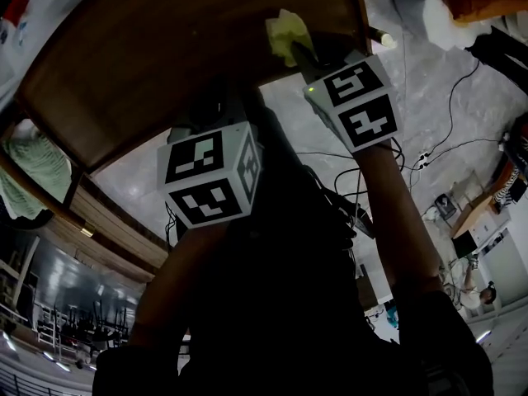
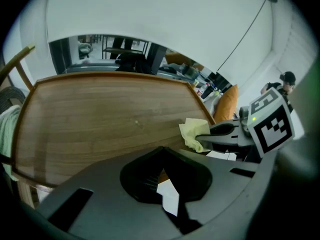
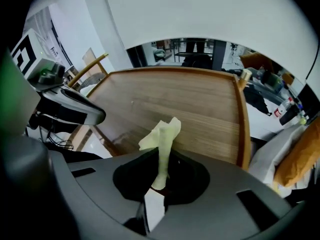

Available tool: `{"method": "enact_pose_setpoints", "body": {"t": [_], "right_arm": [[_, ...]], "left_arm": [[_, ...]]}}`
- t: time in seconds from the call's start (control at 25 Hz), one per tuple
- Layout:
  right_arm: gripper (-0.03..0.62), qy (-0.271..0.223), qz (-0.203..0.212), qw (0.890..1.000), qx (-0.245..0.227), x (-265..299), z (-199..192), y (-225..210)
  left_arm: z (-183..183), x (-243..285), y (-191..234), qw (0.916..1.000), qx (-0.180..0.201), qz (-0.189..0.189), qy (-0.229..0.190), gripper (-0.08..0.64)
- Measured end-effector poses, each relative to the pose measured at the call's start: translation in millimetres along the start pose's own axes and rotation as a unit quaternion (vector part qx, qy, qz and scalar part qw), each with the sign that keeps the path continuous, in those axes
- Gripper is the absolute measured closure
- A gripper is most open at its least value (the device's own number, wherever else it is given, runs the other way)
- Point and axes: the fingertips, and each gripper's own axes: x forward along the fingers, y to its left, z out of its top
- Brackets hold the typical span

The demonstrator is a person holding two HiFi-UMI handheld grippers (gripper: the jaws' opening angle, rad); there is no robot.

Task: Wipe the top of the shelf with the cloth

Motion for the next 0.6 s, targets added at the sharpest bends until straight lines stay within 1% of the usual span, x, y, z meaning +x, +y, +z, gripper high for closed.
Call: {"method": "enact_pose_setpoints", "body": {"t": [0.2,0.32,0.48,0.6], "right_arm": [[0.551,0.008,-0.069,0.998,-0.008,-16,-12,-40],[0.551,0.013,-0.102,0.995,-0.013,-25,-20,-61],[0.551,0.009,-0.132,0.991,-0.015,-30,-21,-67],[0.551,0.000,-0.136,0.991,-0.002,-27,-22,-70]], "left_arm": [[0,11,-24,0.9999,0.010,-0.009,0.001,0.549],[-3,14,-35,0.9998,0.014,-0.011,0.003,0.549],[-6,5,-29,0.9999,0.015,-0.008,-0.001,0.549],[-5,2,-21,0.9999,0.012,0.000,-0.007,0.549]]}}
